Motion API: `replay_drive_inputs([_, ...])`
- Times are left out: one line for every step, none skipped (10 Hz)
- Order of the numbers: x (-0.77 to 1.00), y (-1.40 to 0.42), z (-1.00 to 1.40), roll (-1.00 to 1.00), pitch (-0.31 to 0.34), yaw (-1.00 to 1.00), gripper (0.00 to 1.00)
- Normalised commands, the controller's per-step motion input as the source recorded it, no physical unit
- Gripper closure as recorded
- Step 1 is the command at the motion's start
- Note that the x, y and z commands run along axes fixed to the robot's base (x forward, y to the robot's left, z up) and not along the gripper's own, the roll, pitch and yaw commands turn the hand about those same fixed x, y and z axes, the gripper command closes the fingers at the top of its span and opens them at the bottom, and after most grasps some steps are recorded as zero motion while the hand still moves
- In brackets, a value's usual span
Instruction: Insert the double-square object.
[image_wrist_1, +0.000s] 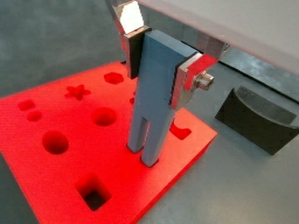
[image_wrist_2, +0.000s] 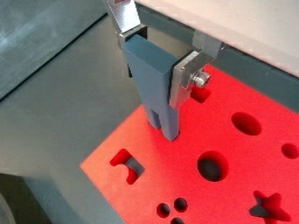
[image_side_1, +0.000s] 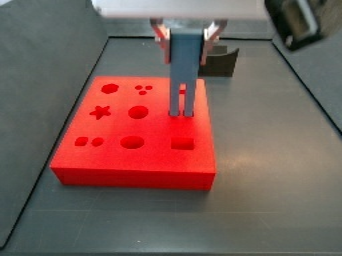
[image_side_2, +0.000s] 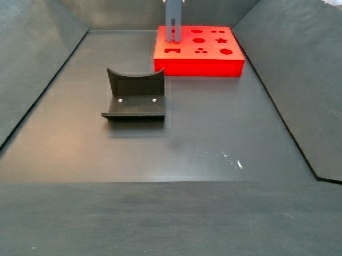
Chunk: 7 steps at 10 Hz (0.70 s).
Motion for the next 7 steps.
replay_drive_inputs([0.09, -0.04, -0.49, 0.34, -0.069, 0.03, 1.0])
replay_drive_inputs([0.1, -0.1, -0.52, 0.32, -0.081, 0.01, 1.0])
replay_drive_inputs([0.14, -0.12, -0.51, 0.15, 0.0, 0.0, 1.0])
replay_drive_inputs([0.09, -0.02, -0.56, -0.02, 0.003, 0.0, 1.0])
replay_drive_inputs([0.11, 0.0, -0.58, -0.16, 0.08, 0.0, 1.0])
replay_drive_inputs([0.16, 0.0, -0.31, -0.09, 0.107, 0.0, 1.0])
replay_drive_inputs([0.0, 0.01, 0.0, -0.05, 0.0, 0.0, 1.0])
